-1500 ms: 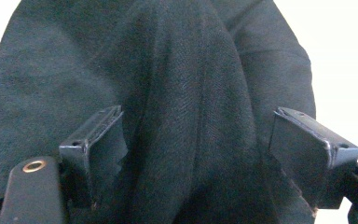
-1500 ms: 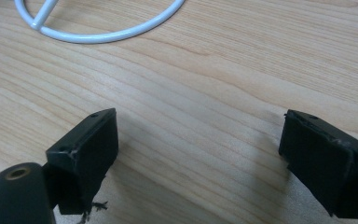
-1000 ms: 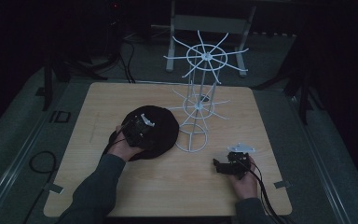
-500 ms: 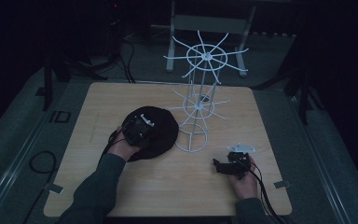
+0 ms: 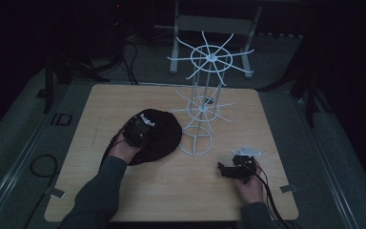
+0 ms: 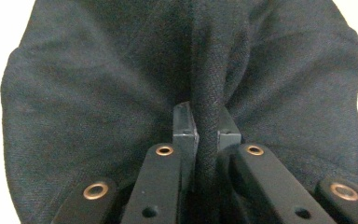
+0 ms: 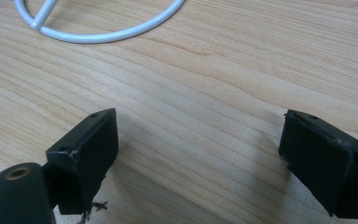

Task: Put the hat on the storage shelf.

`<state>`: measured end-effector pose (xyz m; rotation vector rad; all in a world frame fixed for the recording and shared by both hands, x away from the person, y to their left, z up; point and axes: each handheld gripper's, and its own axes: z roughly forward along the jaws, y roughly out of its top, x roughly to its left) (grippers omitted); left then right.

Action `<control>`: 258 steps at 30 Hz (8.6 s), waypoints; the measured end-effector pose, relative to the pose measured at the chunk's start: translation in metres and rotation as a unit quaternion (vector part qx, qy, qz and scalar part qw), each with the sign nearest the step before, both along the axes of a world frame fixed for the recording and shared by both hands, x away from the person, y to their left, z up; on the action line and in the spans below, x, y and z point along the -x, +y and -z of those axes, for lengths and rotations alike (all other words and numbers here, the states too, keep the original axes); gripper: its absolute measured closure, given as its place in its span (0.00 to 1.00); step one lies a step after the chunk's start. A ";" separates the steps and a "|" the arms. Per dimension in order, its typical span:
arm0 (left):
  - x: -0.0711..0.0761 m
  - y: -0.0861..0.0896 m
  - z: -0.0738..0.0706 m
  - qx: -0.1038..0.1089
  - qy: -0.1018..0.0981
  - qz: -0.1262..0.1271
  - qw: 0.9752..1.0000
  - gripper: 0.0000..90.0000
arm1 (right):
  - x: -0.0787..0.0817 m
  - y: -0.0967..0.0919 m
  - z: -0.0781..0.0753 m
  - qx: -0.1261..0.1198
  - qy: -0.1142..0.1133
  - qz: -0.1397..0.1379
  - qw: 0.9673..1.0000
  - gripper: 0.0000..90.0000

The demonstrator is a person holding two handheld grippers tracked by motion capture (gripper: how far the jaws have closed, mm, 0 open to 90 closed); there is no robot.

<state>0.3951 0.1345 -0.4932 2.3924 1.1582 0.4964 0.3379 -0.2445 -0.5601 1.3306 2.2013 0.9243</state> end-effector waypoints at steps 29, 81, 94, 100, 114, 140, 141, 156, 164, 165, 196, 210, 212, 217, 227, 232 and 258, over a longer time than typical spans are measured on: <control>0.012 0.043 -0.042 0.087 -0.060 -0.031 0.994 0.95 | 0.000 0.000 0.000 0.000 0.000 0.000 1.000 0.13; 0.036 0.098 -0.104 0.263 -0.130 -0.066 0.954 0.94 | 0.000 0.000 0.000 0.000 -0.001 0.000 1.000 0.13; 0.043 0.097 -0.118 0.277 -0.143 -0.054 0.949 0.94 | 0.000 0.000 0.000 -0.001 0.000 0.001 1.000 0.13; 0.046 0.098 -0.124 0.279 -0.149 -0.050 0.947 0.94 | 0.000 0.000 0.000 -0.001 0.000 0.001 1.000 0.13; 0.051 0.098 -0.135 0.298 -0.160 -0.045 0.940 0.94 | 0.000 0.000 0.000 0.000 -0.001 0.000 1.000 0.13; 0.056 0.101 -0.155 0.328 -0.170 -0.017 0.929 0.94 | 0.000 0.000 0.000 0.000 -0.001 0.000 1.000 0.13; 0.057 0.101 -0.156 0.326 -0.172 -0.016 0.929 0.94 | 0.000 0.000 0.000 0.000 -0.001 0.000 1.000 0.13; 0.063 0.102 -0.169 0.336 -0.185 -0.002 0.923 0.94 | 0.000 0.000 0.000 0.000 0.000 0.000 1.000 0.13; 0.064 0.104 -0.174 0.345 -0.190 0.003 0.919 0.94 | 0.000 0.000 0.000 0.000 0.000 0.000 1.000 0.13; 0.064 0.104 -0.174 0.345 -0.190 0.003 0.919 0.94 | 0.000 0.000 0.000 0.000 0.000 0.000 1.000 0.13; 0.073 0.110 -0.191 0.386 -0.216 0.006 0.897 0.94 | 0.000 0.000 0.000 0.000 -0.001 0.000 1.000 0.13; 0.074 0.117 -0.193 0.411 -0.226 -0.003 0.883 0.94 | 0.000 0.000 0.000 0.000 0.000 0.000 1.000 0.13; 0.074 0.117 -0.193 0.414 -0.225 -0.001 0.882 0.94 | 0.000 0.000 0.000 0.000 -0.001 0.000 1.000 0.13; 0.074 0.117 -0.192 0.424 -0.228 -0.003 0.876 0.94 | 0.000 0.000 0.000 0.000 0.000 0.000 1.000 0.13; 0.075 0.119 -0.192 0.438 -0.244 -0.006 0.866 0.94 | 0.000 0.000 0.000 0.000 0.000 0.000 1.000 0.13; 0.076 0.120 -0.193 0.450 -0.249 -0.005 0.857 0.94 | 0.000 0.000 0.000 0.000 0.000 0.000 1.000 0.13; 0.080 0.126 -0.198 0.476 -0.269 -0.009 0.837 0.94 | 0.000 0.000 0.000 0.000 -0.001 0.000 1.000 0.13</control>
